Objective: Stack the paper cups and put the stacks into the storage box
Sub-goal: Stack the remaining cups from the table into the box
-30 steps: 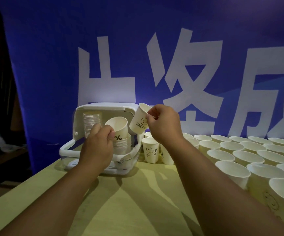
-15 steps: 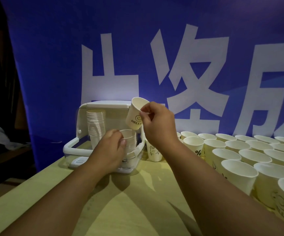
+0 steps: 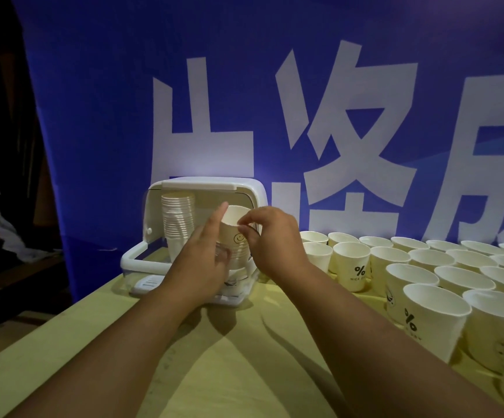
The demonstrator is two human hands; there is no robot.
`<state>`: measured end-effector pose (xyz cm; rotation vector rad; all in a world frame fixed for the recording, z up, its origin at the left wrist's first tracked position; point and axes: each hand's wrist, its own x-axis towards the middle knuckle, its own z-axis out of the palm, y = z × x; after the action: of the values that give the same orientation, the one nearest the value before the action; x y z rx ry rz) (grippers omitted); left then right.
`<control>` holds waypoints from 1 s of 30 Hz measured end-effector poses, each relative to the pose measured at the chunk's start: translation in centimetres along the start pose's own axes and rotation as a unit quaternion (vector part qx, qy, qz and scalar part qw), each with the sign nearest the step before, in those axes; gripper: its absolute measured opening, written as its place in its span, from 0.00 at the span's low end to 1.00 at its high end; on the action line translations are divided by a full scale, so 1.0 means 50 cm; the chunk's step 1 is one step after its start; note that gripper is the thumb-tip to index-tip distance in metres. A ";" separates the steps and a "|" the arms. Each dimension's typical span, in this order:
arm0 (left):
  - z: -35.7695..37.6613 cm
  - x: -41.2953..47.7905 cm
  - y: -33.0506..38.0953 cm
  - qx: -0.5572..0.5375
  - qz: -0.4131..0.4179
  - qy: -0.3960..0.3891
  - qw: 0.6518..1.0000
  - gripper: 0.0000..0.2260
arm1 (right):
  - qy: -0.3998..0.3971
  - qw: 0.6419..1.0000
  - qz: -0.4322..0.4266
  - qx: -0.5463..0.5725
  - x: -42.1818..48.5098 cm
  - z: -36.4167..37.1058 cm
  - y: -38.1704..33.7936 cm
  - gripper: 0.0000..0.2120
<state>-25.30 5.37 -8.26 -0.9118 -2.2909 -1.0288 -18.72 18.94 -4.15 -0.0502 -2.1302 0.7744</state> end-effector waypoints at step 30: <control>0.093 -0.124 0.258 0.045 0.255 -0.101 0.961 0.10 | -0.071 0.919 0.199 -0.334 -0.015 -0.369 0.142 0.09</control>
<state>-12.38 13.08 -8.97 -1.5215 -2.0614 -0.6239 -6.36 33.87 -0.24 -0.8332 -2.4681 0.2326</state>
